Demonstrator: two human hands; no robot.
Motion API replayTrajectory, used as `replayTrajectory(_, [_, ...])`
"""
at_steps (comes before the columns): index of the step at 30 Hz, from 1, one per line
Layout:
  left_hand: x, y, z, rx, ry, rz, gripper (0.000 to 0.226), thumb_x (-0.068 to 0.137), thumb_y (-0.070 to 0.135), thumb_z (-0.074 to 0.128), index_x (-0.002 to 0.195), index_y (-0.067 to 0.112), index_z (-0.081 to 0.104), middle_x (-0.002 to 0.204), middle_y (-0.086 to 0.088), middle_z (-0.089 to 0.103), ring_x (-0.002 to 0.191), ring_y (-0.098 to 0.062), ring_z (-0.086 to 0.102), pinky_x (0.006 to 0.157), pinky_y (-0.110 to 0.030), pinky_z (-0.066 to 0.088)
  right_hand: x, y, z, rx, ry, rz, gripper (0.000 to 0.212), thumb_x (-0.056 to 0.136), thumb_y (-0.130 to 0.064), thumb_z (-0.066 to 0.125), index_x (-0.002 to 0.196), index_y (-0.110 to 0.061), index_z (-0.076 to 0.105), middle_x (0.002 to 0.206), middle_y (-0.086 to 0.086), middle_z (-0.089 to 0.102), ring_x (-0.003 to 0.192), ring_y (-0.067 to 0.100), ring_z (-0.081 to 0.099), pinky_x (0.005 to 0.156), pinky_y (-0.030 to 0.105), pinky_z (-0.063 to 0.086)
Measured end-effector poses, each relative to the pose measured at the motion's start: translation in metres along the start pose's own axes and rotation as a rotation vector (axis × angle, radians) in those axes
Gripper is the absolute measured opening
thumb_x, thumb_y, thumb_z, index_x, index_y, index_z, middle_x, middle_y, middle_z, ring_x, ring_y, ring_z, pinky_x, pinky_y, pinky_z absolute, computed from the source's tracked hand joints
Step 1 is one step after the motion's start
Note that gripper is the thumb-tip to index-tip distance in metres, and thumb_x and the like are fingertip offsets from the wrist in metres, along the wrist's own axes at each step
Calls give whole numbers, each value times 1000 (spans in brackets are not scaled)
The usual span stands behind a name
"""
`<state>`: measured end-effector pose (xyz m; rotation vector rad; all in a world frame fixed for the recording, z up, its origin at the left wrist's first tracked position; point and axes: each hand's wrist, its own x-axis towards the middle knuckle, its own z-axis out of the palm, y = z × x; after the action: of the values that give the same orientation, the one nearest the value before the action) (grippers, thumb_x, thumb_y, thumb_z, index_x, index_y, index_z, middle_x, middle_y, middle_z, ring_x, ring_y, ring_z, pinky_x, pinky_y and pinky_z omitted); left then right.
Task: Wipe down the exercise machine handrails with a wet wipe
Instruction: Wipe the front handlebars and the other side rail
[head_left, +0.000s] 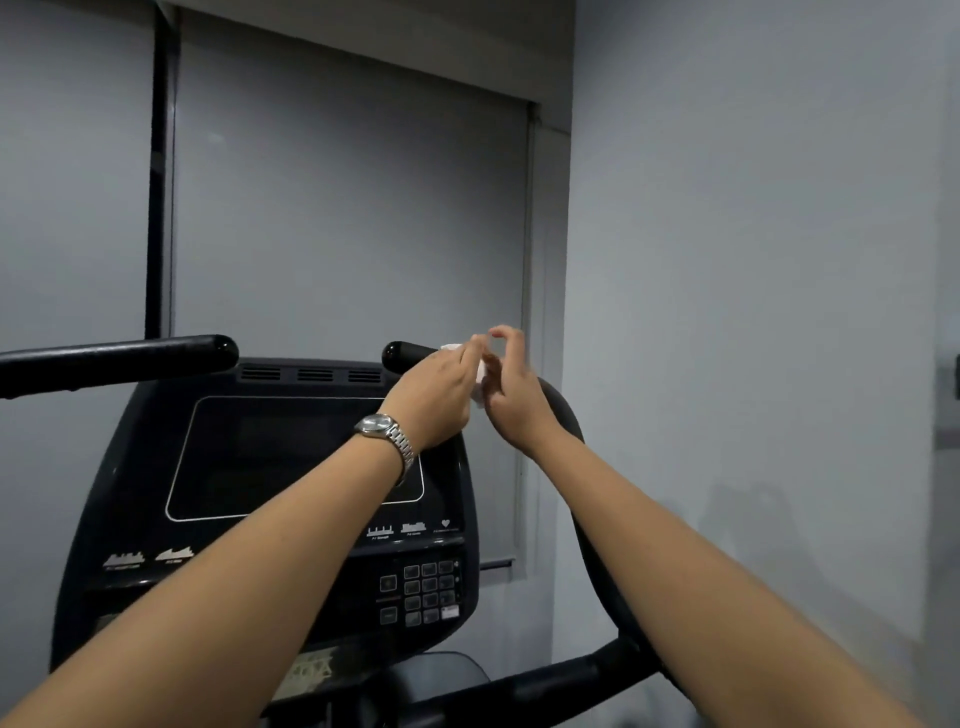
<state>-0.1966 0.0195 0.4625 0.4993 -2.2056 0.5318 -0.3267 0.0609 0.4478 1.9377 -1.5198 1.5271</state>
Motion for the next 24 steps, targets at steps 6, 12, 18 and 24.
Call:
replayTrajectory(6, [1,-8,12,165,-31,51,62,84,0,41,144,-1,25,137,-18,47,117,-31,52,99,-33,39,-13,23,-19,42,153,76,68,89,-1,54,146,-15,20,150,12,36,129,24,49,103,32,43])
replayTrajectory(12, [-7,-44,9,212,53,98,45,83,0,56,127,0,52,134,-17,52,113,-36,56,88,-44,49,-40,58,-57,-400,75,82,53,90,-22,63,139,-12,46,148,4,40,127,24,50,106,31,36])
replayTrajectory(18, [-9,-53,7,228,219,26,23,78,15,72,96,1,63,102,-14,67,96,-33,63,70,-42,55,-52,78,-69,-432,6,101,45,89,-24,64,133,-21,54,133,-3,57,107,22,64,98,31,47])
replayTrajectory(24, [23,-12,37,231,145,113,18,72,9,76,82,8,61,81,-5,66,72,-25,64,52,-28,45,-52,83,-70,-463,-6,68,45,91,-26,62,135,-21,53,134,-5,56,91,24,68,91,33,50])
